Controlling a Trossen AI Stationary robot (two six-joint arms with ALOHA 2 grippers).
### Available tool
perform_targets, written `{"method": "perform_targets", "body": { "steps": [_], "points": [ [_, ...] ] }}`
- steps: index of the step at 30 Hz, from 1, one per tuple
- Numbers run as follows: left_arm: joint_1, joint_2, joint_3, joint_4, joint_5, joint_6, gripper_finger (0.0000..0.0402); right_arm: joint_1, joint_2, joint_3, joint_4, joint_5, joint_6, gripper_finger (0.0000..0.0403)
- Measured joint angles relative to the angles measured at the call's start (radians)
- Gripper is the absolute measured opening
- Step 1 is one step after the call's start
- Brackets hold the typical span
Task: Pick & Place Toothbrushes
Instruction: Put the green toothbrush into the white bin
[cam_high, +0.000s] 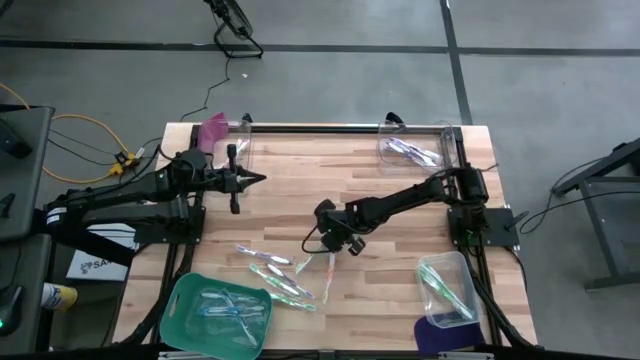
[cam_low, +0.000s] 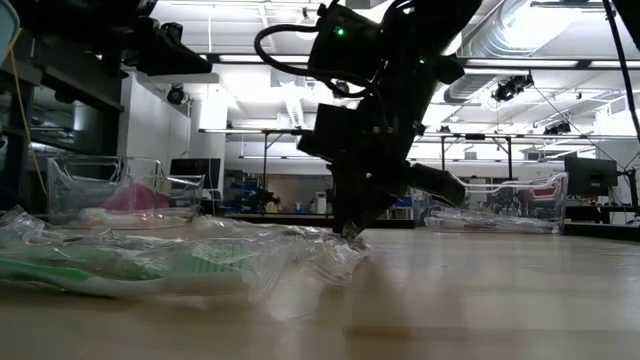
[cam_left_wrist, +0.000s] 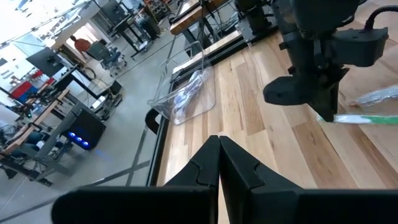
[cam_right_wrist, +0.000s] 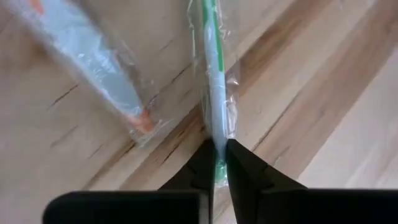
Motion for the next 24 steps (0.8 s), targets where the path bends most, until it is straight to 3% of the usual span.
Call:
{"method": "perform_targets", "body": {
  "steps": [8, 14, 24],
  "points": [
    [0.0, 0.0, 0.0, 0.001, 0.0, 0.0, 0.0003, 0.0, -0.136, -0.002, -0.132, 0.046, 0.364, 0.0011],
    [0.0, 0.0, 0.0, 0.0, 0.0, -0.013, 0.0003, 0.037, -0.27, -0.001, -0.413, 0.01, 0.748, 0.001],
    [0.0, 0.001, 0.0, 0.003, 0.0, -0.014, 0.0003, 0.253, -0.487, -0.001, -0.792, -0.043, 1.51, 0.0011]
  ]
}}
